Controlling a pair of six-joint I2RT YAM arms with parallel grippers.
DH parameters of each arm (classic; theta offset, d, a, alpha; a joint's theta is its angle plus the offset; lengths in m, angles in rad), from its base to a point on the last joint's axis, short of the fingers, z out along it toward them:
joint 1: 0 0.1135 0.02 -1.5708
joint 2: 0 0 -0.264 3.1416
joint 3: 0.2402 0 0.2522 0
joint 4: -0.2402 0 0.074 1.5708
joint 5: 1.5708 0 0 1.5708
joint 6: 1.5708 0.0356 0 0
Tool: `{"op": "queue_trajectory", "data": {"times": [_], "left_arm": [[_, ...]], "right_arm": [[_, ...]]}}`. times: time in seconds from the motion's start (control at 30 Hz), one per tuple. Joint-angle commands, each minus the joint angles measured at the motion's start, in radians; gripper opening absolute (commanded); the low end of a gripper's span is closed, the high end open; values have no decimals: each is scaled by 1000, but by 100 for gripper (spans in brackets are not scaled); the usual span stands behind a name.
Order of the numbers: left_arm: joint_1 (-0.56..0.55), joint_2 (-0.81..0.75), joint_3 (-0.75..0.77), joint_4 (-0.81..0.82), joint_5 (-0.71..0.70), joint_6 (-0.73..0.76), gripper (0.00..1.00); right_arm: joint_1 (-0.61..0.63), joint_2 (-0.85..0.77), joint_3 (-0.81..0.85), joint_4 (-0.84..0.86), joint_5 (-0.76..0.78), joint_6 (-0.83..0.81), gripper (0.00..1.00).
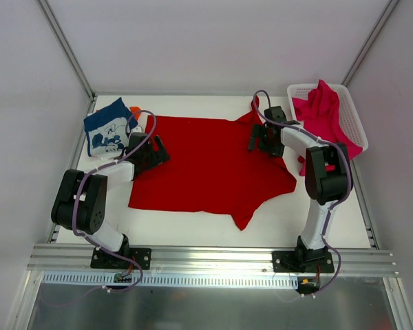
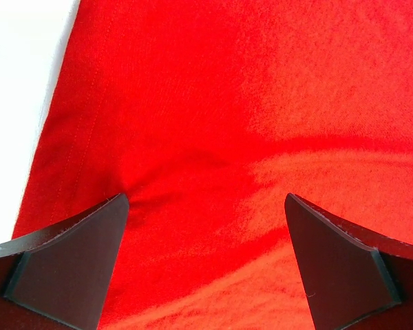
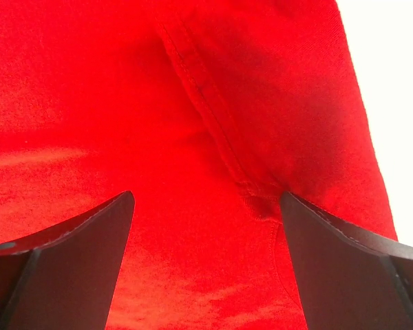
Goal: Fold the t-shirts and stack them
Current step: Flatten out the tshirt
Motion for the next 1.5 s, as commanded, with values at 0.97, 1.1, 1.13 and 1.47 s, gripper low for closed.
{"op": "queue_trajectory", "data": {"times": [0.97, 1.1, 1.13, 1.47], "left_arm": [[15, -69, -37, 22, 26, -16, 99], [17, -69, -38, 23, 25, -16, 99], [17, -67, -38, 22, 25, -16, 99], [17, -67, -41, 28, 28, -21, 99]], "right_arm": [[-62, 0, -7, 22, -43, -36, 0], [-64, -2, -13, 22, -43, -39, 0], [-62, -3, -12, 24, -43, -39, 0], [-117, -25, 51, 16, -27, -23, 0]]}}
